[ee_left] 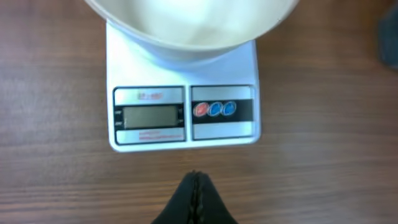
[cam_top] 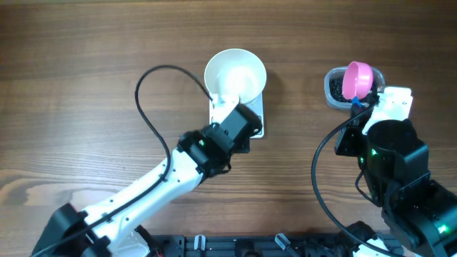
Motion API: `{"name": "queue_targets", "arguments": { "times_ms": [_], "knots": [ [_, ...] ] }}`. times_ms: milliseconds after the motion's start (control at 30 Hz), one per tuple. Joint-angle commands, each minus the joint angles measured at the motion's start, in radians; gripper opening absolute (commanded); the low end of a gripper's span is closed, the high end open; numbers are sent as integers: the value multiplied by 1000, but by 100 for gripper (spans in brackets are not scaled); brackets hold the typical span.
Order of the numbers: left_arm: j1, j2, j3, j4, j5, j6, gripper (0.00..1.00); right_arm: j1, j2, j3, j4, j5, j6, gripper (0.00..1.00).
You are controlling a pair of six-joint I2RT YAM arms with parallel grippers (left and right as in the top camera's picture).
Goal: Scoop item into bowl and weigh 150g on scale
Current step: 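Move the left gripper over the scale's buttons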
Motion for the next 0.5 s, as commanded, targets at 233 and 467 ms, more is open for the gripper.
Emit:
{"name": "queue_targets", "arguments": {
  "times_ms": [233,467],
  "knots": [
    [16,83,-143,289,-46,52,4,-6,-1,21,44,19,-10,4],
    [26,189,-142,398,23,117,4,-6,-1,21,44,19,-11,4]
  ]
}}
